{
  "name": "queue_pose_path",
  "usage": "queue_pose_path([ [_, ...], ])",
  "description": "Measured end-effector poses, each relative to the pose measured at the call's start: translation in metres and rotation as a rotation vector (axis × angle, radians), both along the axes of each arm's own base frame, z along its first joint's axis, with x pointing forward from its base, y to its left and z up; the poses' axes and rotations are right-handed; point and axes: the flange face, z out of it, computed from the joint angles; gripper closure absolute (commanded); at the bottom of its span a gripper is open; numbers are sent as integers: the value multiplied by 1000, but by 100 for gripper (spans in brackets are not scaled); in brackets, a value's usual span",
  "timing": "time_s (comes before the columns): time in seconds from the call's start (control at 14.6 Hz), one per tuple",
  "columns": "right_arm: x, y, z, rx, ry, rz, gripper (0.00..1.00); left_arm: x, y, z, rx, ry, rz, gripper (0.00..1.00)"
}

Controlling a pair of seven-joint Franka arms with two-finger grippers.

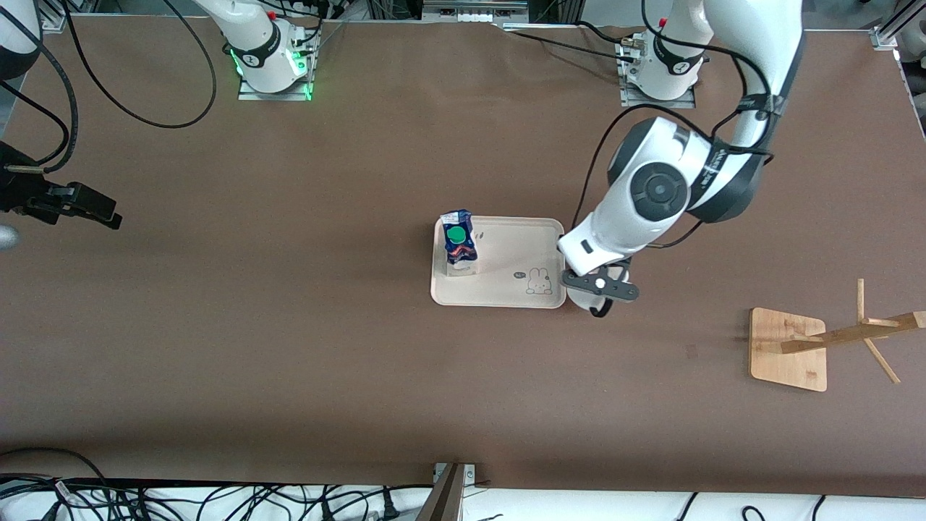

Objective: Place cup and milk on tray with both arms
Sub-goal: 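Carry the white mug with the left gripper over the tray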

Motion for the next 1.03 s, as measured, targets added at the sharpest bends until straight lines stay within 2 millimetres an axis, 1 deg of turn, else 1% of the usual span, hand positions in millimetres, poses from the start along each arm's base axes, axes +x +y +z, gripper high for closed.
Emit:
queue_pose_path([
  [0.14,0,1,-1,-1,3,35,0,-5,-28,-14,19,56,-42,100],
  [0.21,0,1,-2,-2,4,66,0,-6,-38,-23,25,73,-57,100],
  [0.41,0,1,-2,-3,4,111,0,-14,-61,-56,7,143,-66,100],
  [0.55,-1,2,-1,-2,4,116,0,-16,-63,-77,-34,204,-27,100],
  [0.69,-1,2,-2,-9,8,121,0,-15,-59,-91,-40,237,-8,100],
  [0.82,-2,4,-4,-19,19,126,0,-18,-59,-97,-29,272,-8,100],
  [1.03,-2,5,-5,-20,23,114,0,-21,-61,-98,-35,336,-1,100],
])
